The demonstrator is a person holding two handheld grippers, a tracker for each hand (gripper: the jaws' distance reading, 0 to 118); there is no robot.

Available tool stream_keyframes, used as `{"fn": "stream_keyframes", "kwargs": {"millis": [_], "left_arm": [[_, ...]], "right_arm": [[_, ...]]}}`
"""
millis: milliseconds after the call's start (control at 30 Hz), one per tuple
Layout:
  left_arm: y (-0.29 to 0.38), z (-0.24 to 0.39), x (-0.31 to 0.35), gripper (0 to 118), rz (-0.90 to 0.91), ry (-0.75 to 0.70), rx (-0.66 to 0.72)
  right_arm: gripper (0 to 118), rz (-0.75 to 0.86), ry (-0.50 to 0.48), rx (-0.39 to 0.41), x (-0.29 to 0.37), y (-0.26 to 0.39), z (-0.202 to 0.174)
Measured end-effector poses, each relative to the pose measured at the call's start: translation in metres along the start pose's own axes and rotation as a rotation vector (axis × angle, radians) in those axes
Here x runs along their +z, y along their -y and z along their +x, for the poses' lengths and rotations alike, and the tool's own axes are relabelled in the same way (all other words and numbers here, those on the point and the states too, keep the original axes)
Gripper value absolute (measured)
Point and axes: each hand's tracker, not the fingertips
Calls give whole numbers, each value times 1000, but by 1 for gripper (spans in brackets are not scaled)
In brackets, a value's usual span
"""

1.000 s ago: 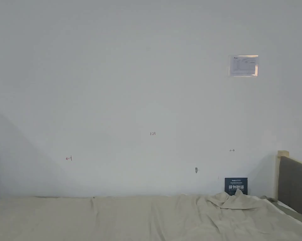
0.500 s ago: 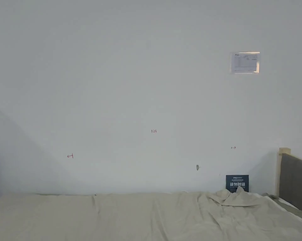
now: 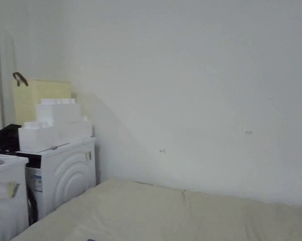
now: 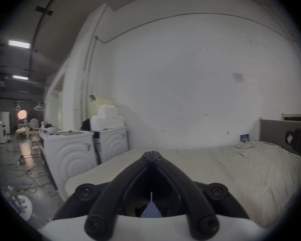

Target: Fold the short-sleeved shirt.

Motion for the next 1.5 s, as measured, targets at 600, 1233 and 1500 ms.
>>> {"fn": "stream_keyframes", "kwargs": {"millis": [600,1233,1500], "left_arm": [[32,-64,-53,0,-163,-54,78],[229,-73,-358,0,-1155,213,67],[250,-74,-394,94,-1268,265,67]], "right_arm": [[2,-73,-148,28,-32,12,-37],[2,-299,-207,107,-79,63,-35],[2,-333,-198,118,-84,72,-30]]}}
